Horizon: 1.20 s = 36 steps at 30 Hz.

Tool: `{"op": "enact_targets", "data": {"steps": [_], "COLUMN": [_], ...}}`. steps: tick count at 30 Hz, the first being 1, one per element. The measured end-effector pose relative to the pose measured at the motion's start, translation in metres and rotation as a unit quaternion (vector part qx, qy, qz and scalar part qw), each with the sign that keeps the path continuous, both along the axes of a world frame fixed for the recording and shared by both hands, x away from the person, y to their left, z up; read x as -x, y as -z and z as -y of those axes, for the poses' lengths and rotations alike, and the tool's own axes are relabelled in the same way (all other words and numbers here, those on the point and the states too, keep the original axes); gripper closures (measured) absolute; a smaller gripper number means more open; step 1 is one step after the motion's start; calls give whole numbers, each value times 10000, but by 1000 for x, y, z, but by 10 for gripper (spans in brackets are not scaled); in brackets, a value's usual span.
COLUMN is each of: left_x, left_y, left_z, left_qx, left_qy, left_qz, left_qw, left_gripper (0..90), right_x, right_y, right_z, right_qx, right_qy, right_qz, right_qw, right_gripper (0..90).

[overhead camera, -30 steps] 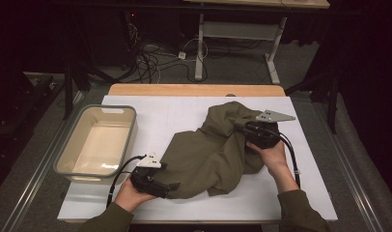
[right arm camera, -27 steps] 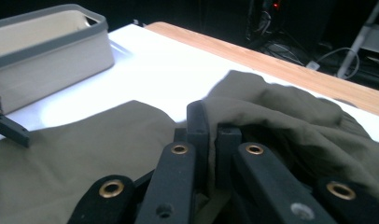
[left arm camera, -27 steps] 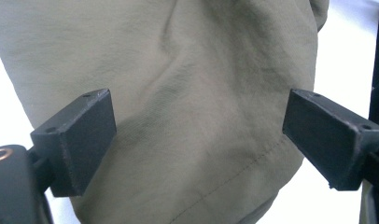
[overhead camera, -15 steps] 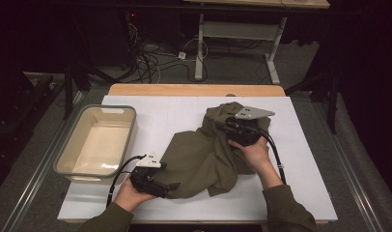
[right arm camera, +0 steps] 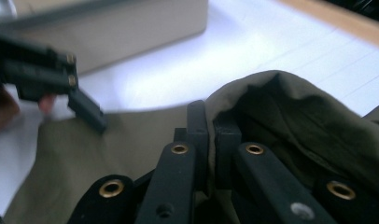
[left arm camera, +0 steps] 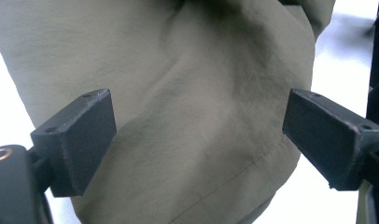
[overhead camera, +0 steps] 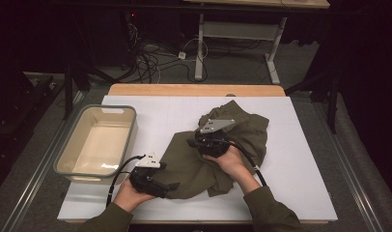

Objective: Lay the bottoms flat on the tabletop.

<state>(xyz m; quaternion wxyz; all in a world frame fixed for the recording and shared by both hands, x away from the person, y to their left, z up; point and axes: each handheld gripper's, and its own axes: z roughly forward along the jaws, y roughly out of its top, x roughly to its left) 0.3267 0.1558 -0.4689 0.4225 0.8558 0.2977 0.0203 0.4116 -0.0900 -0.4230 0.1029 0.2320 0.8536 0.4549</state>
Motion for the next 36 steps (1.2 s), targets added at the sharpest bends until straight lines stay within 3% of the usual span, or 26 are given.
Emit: {"op": "enact_targets", "data": {"steps": [5, 8, 13, 16, 21, 29, 36], "left_x": [0, 0, 0, 0, 0, 0, 0], "left_y": [0, 0, 0, 0, 0, 0, 0], "left_z": [0, 0, 0, 0, 0, 0, 1], "left_qx": [-10, -12, -3, -3, -4, 3, -1], "left_qy": [6, 6, -2, -4, -8, -11, -13], "left_qz": [-1, -3, 0, 2, 1, 1, -6], "left_qw": [10000, 10000, 10000, 10000, 10000, 10000, 10000], "left_gripper": [91, 91, 91, 91, 91, 91, 91], "right_x": [0, 0, 6, 10, 22, 37, 34], "right_y": [17, 21, 12, 4, -2, -2, 1], "right_z": [-8, -7, 3, 16, 41, 82, 126], "right_qx": [291, 313, 293, 127, 128, 134, 58], "right_qy": [-103, -104, -109, -36, 90, 371, 930], "right_qz": [-217, -284, -277, -253, -400, -510, -545], "right_qw": [9993, 9991, 9991, 9996, 9991, 9979, 9942], "right_gripper": [890, 875, 610, 519, 452, 430, 430]}}
